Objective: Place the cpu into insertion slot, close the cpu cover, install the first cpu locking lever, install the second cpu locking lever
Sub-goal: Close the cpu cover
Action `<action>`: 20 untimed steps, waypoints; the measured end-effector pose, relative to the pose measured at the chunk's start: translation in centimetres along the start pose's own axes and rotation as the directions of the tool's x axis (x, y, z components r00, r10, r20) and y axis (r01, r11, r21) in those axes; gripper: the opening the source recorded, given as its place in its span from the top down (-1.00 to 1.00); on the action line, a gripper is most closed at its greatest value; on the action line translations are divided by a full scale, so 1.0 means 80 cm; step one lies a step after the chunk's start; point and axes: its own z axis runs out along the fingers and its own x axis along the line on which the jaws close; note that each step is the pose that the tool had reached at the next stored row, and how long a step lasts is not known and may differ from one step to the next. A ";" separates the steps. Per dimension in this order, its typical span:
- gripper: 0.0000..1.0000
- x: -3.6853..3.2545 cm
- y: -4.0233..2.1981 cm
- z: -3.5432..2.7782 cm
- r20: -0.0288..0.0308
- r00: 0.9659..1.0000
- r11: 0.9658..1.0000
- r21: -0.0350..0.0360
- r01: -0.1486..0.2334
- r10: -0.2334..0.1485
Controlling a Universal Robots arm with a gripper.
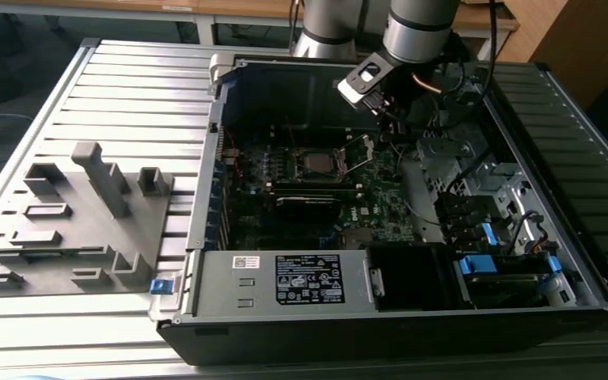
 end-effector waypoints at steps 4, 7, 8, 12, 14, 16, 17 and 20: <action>0.79 0.0000 -0.0002 0.0042 0.000 1.000 1.000 0.000 0.000 0.000; 0.79 -0.0001 -0.0002 0.0046 0.000 1.000 1.000 0.000 -0.001 0.001; 0.79 0.0000 -0.0003 0.0047 0.000 1.000 1.000 0.000 -0.001 0.001; 0.79 -0.0001 -0.0003 0.0048 0.000 1.000 1.000 0.000 -0.001 0.001; 0.79 0.0000 -0.0014 0.0051 0.000 1.000 1.000 0.000 -0.001 0.001; 0.79 -0.0002 -0.0035 0.0051 0.000 1.000 1.000 -0.002 -0.001 0.001; 0.79 -0.0002 -0.0043 0.0051 0.000 1.000 1.000 -0.002 -0.001 0.001; 0.79 -0.0002 -0.0047 0.0050 0.000 1.000 1.000 -0.003 0.000 0.000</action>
